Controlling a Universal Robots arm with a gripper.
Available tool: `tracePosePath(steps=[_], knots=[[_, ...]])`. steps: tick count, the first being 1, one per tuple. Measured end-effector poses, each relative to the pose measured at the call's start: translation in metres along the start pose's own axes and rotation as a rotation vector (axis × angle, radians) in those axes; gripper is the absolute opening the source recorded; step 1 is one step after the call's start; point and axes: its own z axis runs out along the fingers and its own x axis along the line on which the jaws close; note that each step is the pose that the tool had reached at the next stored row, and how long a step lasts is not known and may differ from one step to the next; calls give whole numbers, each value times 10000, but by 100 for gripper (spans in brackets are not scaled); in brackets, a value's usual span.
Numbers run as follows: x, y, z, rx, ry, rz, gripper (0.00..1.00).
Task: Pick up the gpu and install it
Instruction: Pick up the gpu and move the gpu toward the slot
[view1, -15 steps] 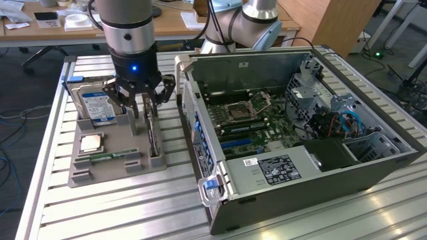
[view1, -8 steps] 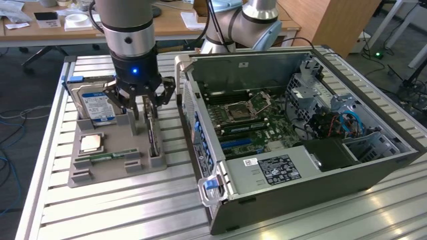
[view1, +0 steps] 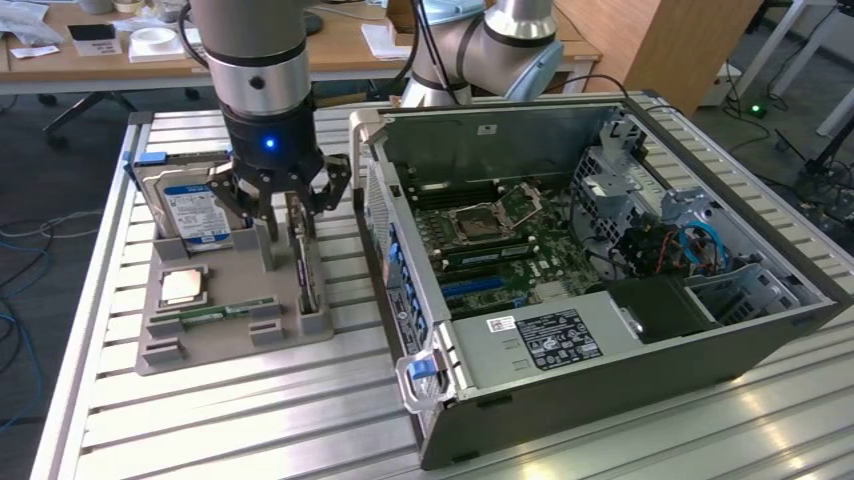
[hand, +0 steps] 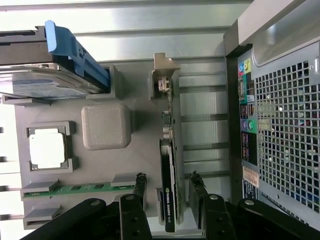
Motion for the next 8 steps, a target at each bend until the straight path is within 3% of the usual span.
tracePosePath(steps=[8], knots=[[3,-5,117,0,0,0,47]])
